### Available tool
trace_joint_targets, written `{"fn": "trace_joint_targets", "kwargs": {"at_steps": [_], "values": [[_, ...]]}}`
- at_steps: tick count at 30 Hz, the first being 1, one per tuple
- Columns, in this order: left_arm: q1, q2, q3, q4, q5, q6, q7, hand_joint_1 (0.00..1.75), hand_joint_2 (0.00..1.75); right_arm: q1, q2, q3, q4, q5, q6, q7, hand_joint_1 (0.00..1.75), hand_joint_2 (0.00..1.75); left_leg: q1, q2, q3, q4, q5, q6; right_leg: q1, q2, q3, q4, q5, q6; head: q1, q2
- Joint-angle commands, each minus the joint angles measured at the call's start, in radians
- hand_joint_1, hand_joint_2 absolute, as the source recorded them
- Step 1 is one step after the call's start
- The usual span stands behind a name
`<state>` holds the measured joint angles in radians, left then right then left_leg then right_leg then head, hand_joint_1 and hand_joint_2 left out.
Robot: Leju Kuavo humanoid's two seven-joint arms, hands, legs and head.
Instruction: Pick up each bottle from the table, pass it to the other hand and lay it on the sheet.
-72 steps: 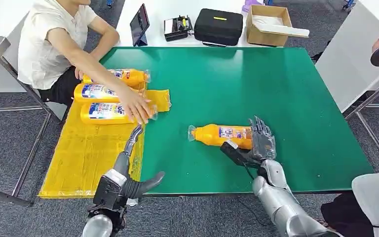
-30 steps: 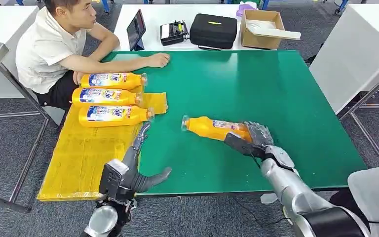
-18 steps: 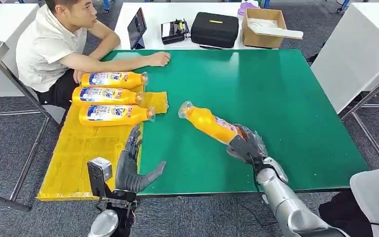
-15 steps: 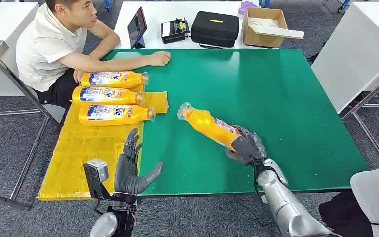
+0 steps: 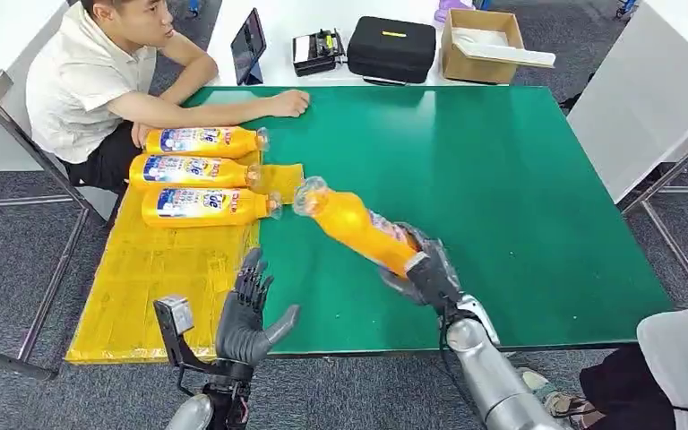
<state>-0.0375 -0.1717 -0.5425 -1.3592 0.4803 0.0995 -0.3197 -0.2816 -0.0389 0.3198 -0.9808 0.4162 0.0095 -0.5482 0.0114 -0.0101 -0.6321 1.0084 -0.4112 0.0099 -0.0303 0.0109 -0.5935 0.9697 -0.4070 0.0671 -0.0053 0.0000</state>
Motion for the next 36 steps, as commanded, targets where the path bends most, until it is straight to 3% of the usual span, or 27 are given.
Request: {"fn": "trace_joint_targets", "kwargs": {"at_steps": [1, 16, 32, 33, 36], "values": [[-0.081, 0.019, -0.048, 0.096, -0.047, -0.032, -0.021, 0.0, 1.75, -0.083, 0.051, 0.223, 0.027, 0.044, -0.005, 0.013, 1.75, 1.75, 0.001, 0.005, 0.003, 0.0, -0.002, 0.0, 0.001, 0.003, 0.002, 0.0, 0.0, -0.004, 0.0, 0.0], [-0.129, -0.015, -0.029, 0.111, -0.024, -0.101, -0.044, 0.0, 1.75, -0.055, 0.063, 0.297, -0.031, -0.021, 0.023, -0.034, 1.75, 1.75, 0.001, 0.001, 0.003, 0.001, -0.002, 0.0, 0.001, -0.001, 0.003, 0.001, -0.002, -0.004, 0.0, 0.0], [-0.154, -0.036, 0.014, 0.087, 0.005, -0.026, -0.066, 0.0, 1.75, -0.057, 0.051, 0.359, -0.051, -0.038, 0.036, -0.037, 1.75, 1.75, 0.001, 0.0, 0.003, 0.0, -0.001, 0.0, 0.001, -0.001, 0.003, 0.0, -0.002, -0.003, 0.0, 0.0], [-0.159, -0.044, 0.018, 0.092, -0.06, 0.056, -0.122, 0.0, 1.75, -0.055, 0.046, 0.369, -0.063, -0.04, 0.036, -0.036, 1.75, 1.75, 0.0, 0.0, 0.001, 0.0, 0.0, 0.0, 0.001, -0.001, 0.001, 0.0, -0.001, -0.002, 0.0, 0.0], [-0.166, -0.052, 0.021, 0.084, -0.06, 0.069, -0.132, 0.0, 1.75, -0.052, 0.04, 0.382, -0.071, -0.041, 0.037, -0.026, 1.75, 1.75, 0.001, 0.0, 0.003, 0.001, -0.002, 0.0, 0.001, -0.002, 0.003, 0.0, -0.002, -0.004, 0.0, 0.0]]}}
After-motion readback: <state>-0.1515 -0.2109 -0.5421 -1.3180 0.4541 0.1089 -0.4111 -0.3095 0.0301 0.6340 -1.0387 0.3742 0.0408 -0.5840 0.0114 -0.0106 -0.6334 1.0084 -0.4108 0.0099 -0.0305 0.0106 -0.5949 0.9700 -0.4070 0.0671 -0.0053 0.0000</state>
